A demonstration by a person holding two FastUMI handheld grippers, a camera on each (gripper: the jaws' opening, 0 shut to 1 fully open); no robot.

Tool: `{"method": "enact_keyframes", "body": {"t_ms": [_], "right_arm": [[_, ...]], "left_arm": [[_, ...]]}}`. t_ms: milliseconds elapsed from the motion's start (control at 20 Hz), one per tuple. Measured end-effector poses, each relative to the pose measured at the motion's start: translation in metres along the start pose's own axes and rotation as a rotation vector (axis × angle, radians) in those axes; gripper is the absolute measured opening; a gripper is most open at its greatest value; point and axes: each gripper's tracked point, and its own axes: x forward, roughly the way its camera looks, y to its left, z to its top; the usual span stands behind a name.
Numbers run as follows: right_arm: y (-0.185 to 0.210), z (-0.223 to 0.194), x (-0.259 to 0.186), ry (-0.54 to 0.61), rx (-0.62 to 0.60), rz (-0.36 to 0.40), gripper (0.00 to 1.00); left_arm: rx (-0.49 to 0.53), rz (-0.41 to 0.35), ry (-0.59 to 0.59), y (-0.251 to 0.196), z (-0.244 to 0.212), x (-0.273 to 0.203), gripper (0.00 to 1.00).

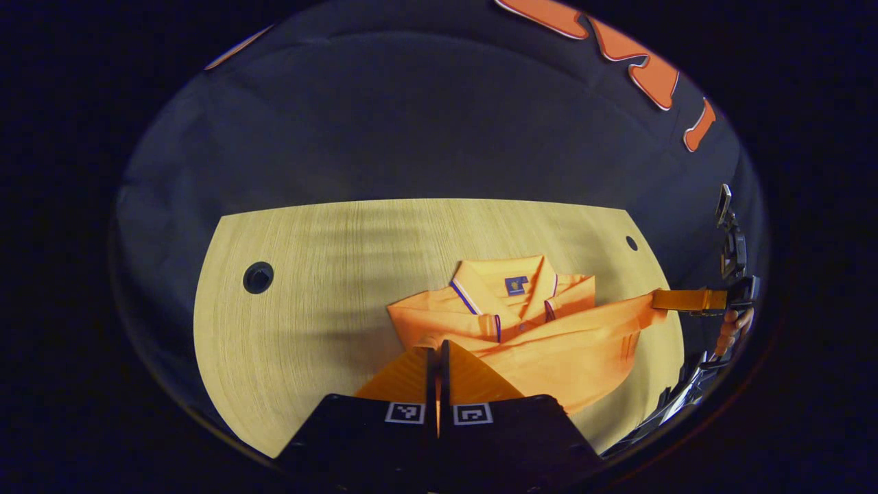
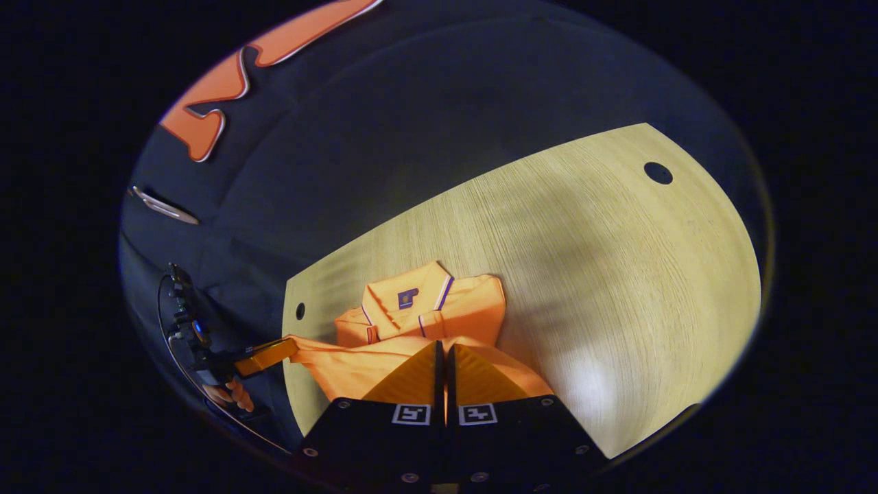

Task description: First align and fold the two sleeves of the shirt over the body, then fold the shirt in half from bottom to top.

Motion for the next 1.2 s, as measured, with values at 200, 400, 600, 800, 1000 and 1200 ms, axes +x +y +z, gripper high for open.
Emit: {"method": "enact_keyframes", "body": {"t_ms": [200,400,600,800,1000,1200], "right_arm": [[-0.002,0.015,0.026,0.009,0.053,0.002,0.01],[-0.002,0.037,0.041,-0.011,0.132,0.017,0.01],[0.005,0.065,0.042,-0.102,0.226,0.057,0.05],[0.016,0.091,0.015,-0.256,0.18,0.089,0.55],[0.016,0.101,-0.028,-0.372,0.072,0.05,0.64],[0.025,0.105,-0.077,-0.498,-0.044,0.031,0.82]], "left_arm": [[0.026,0.014,-0.008,0.008,0.009,0.016,0.01],[0.043,0.066,-0.013,0.022,0.011,0.033,0.01],[-0.019,0.122,-0.171,0.035,0.042,0.031,0.08],[-0.032,0.138,-0.294,0.037,0.065,0.004,0.2],[0.088,0.353,-0.291,0.07,0.074,-0.028,0.38],[0.063,0.302,-0.362,0.046,0.08,-0.065,0.81]]}}
